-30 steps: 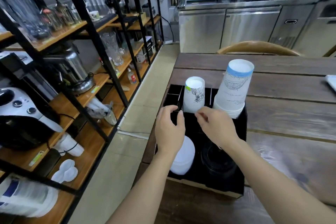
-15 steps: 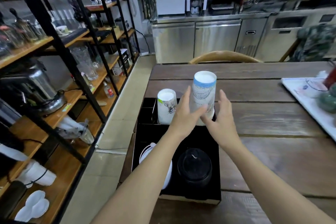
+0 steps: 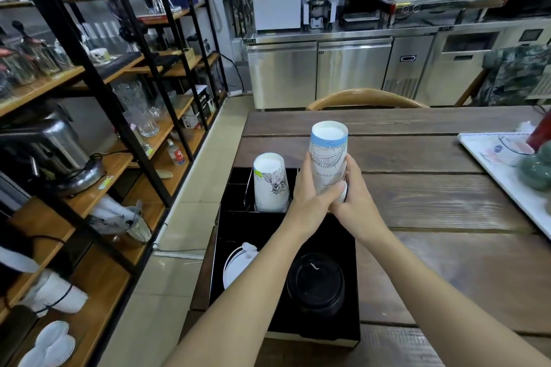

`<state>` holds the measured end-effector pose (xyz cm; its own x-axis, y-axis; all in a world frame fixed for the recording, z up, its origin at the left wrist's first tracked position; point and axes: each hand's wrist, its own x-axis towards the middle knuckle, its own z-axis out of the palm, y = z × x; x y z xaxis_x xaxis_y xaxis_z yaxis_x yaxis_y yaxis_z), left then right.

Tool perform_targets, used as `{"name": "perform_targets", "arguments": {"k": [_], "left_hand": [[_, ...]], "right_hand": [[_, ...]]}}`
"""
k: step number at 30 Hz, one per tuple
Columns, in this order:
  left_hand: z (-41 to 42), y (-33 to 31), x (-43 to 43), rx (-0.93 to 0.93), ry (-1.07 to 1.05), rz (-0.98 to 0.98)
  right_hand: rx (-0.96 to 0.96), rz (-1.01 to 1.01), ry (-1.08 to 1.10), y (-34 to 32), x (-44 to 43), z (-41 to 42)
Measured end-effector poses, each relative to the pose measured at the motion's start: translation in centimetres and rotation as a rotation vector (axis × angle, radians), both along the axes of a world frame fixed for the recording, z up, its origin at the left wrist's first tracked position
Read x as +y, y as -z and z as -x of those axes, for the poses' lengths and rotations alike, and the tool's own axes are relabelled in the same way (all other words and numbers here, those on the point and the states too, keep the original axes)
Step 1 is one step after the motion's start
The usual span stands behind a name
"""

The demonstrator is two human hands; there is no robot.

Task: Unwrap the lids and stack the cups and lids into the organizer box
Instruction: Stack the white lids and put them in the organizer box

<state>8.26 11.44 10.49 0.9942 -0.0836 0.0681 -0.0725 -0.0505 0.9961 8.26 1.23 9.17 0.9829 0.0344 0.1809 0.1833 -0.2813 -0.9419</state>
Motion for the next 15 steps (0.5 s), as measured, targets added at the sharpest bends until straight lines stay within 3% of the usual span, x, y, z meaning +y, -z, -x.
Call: {"name": "perform_targets", "arguments": {"k": [9, 15], "left_hand": [[-0.3, 1.2, -0.3, 0.014, -0.074, 0.027], [-0.2, 1.2, 0.1, 0.047, -0.067, 0.011]], "right_hand": [[-0.036, -0.021, -0.083, -1.4, 0.5, -0.4], [-0.009, 0.049, 0.002, -0.2, 0.8, -0.9]]}}
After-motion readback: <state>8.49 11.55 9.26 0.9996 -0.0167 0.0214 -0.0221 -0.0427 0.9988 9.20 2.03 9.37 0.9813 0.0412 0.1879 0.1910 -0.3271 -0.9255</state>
